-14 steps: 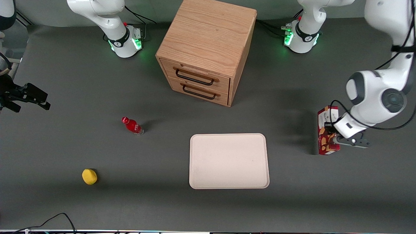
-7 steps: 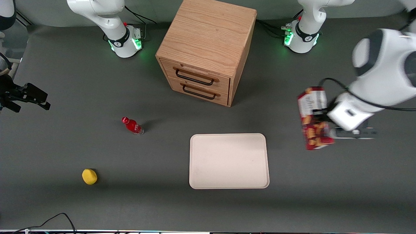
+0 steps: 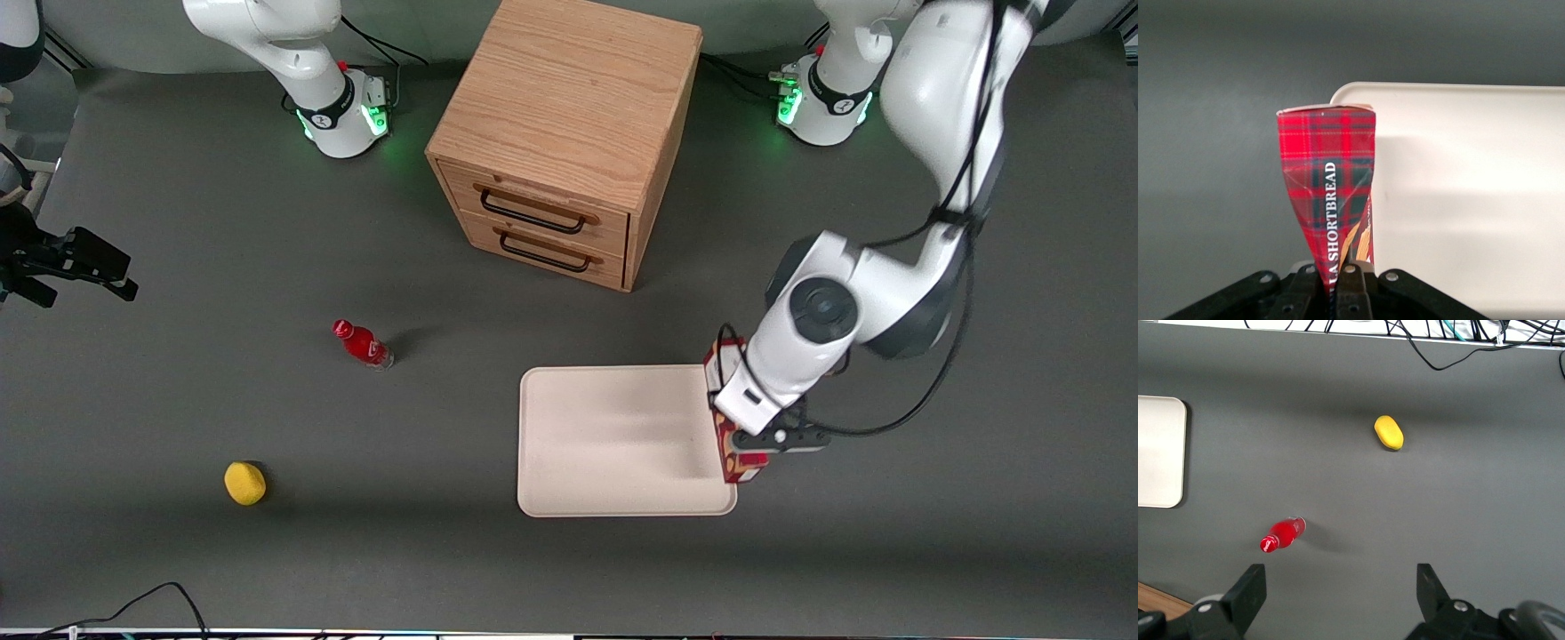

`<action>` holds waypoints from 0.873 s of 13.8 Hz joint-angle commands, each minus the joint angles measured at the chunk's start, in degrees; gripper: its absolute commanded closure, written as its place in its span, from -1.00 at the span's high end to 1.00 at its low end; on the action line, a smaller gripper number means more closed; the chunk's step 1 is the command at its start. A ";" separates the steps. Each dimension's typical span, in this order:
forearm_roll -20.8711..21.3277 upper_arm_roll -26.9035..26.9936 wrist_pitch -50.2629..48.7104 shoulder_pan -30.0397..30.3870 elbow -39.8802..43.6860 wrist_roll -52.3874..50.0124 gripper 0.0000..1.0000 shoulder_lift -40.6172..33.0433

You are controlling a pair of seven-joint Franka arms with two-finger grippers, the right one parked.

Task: Place red cookie box on tray
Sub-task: 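Lift the box and carry it toward the cream tray, then lower the box onto the tray and open the left gripper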

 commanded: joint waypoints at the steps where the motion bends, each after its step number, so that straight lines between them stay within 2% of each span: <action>1: 5.86 -0.30 2.29 -0.32 2.44 -4.13 0.98 3.33; 4: 4.37 -0.65 0.02 0.30 2.09 -4.31 1.00 1.23; 6: -0.61 -0.74 -6.37 0.65 2.61 -2.30 1.00 -2.18; 8: -8.59 0.05 -15.93 1.53 2.79 6.45 1.00 -9.11; 10: -14.68 5.91 -27.35 1.36 2.70 16.21 1.00 -18.33; 12: -17.41 11.01 -37.90 1.53 2.44 26.75 1.00 -25.90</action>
